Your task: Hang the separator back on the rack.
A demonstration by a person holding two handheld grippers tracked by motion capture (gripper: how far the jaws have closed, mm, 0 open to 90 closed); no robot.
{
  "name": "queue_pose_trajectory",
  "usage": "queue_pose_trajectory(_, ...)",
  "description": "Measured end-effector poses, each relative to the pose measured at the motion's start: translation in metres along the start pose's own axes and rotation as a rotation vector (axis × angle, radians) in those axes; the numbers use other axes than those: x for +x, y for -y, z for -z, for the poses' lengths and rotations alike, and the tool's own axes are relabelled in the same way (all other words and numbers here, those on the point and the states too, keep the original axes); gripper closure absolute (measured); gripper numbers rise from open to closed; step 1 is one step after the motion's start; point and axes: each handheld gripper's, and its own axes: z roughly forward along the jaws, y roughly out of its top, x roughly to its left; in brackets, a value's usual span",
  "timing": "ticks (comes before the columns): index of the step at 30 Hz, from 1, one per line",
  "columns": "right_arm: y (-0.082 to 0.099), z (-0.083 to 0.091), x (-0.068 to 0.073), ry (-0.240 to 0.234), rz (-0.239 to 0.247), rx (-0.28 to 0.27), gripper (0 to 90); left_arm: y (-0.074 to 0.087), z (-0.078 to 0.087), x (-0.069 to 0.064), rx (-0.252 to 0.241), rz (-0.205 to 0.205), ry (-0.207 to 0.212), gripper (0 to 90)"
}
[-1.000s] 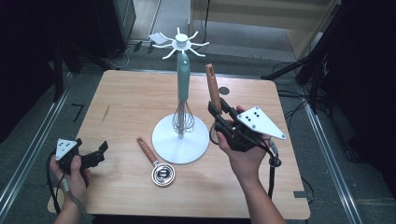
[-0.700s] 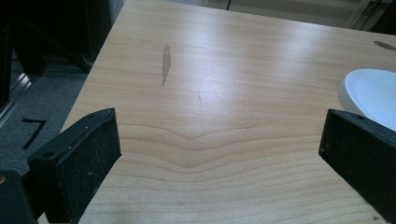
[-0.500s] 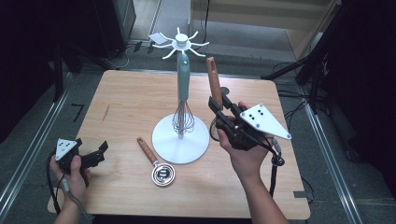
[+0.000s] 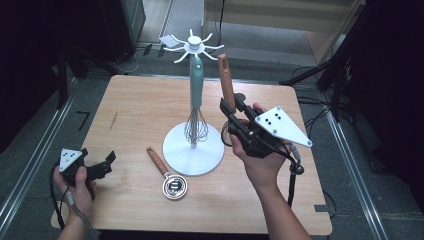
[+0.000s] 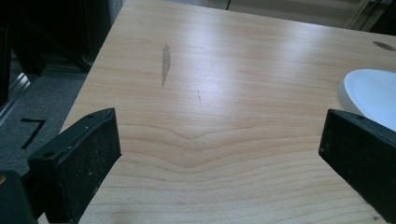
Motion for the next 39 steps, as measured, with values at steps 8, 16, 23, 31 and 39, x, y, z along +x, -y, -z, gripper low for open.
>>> queue_pose_trajectory(8, 0.002, -0.006, 0.0, -0.02, -0.009, 0.014, 70.3, 0.0, 0.0, 0.0, 0.0, -0.001, 0.001, 0.0)
queue_pose_trajectory(16, 0.002, -0.01, -0.001, -0.042, -0.022, 0.021, 70.3, 0.0, 0.0, 0.0, 0.001, 0.001, 0.002, 0.0)
queue_pose_trajectory(23, 0.001, -0.012, -0.003, -0.062, -0.045, 0.03, 70.3, 0.0, 0.0, 0.0, 0.0, -0.001, 0.001, 0.0)
queue_pose_trajectory(31, 0.003, -0.013, -0.002, -0.077, -0.049, 0.043, 70.3, 0.0, 0.0, 0.0, 0.0, -0.002, 0.002, 0.0)
queue_pose_trajectory(39, 0.005, -0.012, 0.002, -0.097, -0.043, 0.047, 70.4, 0.0, 0.0, 0.0, 0.001, -0.001, 0.002, 0.0)
